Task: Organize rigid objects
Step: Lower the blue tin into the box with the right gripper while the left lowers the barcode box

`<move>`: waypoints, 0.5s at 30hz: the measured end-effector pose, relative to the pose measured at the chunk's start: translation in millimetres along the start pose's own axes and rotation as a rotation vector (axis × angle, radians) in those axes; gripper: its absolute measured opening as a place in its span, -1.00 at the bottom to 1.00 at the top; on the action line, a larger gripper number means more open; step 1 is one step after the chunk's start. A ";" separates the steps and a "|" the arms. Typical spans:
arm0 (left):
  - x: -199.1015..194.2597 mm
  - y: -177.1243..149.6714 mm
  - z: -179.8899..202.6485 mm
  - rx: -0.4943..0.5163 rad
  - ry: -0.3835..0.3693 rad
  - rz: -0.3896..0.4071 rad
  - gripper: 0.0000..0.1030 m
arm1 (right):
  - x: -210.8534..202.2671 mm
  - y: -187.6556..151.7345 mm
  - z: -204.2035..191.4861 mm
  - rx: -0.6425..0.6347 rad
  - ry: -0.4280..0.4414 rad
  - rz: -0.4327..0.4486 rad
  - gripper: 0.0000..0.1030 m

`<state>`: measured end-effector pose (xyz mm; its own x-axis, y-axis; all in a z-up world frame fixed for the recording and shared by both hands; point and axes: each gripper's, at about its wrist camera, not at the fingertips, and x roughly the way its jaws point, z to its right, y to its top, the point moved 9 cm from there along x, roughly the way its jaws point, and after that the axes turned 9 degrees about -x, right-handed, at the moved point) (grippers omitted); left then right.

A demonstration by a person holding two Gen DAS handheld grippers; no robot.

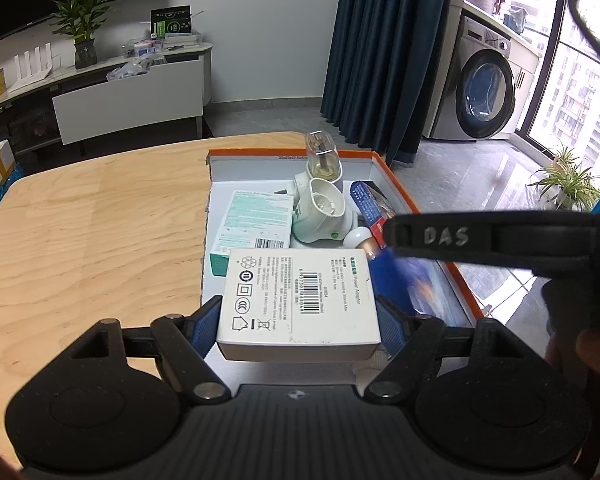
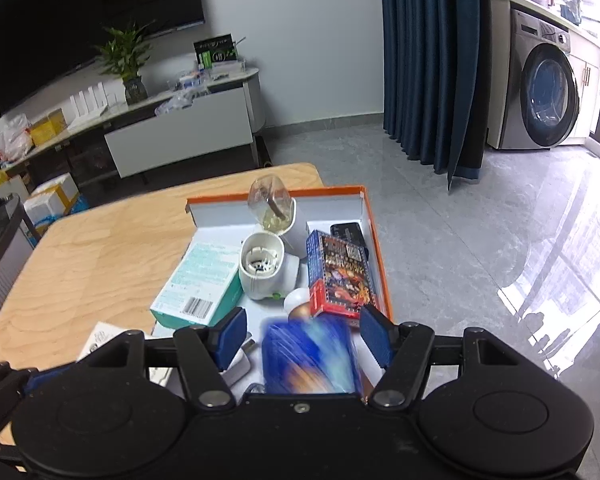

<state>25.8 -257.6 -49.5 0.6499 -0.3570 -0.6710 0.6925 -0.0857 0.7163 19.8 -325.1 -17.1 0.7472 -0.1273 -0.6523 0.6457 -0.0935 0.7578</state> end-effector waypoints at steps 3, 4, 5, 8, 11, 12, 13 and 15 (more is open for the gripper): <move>2.2 -1.0 1.1 -0.002 -0.006 -0.008 0.54 | -7.0 2.2 5.1 0.010 -0.009 0.016 0.48; 3.3 -1.5 2.2 0.000 -0.011 -0.011 0.54 | -9.6 2.6 7.0 0.014 -0.012 0.022 0.48; 5.2 -2.3 4.0 0.002 -0.017 -0.017 0.54 | -12.7 3.0 8.7 0.016 -0.017 0.029 0.49; 12.5 -6.3 8.9 0.009 -0.031 -0.032 0.54 | -21.5 2.6 13.8 0.025 -0.031 0.045 0.50; 19.0 -12.1 12.2 -0.004 -0.059 -0.065 0.55 | -30.4 1.2 18.9 0.044 -0.036 0.057 0.51; 19.4 -13.5 13.2 -0.005 -0.063 -0.068 0.59 | -33.0 0.7 19.9 0.045 -0.040 0.060 0.51; 18.8 -14.1 13.6 -0.002 -0.058 -0.069 0.66 | -35.4 0.3 20.6 0.045 -0.046 0.063 0.51; 15.3 -13.5 13.7 0.004 -0.049 -0.058 0.73 | -39.9 -2.0 20.5 0.042 -0.048 0.064 0.52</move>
<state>22.1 -274.6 -66.8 0.5927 -0.3962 -0.7012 0.7272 -0.1111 0.6774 -14.5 -340.1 7.6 0.7776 -0.1809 -0.6022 0.5892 -0.1248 0.7983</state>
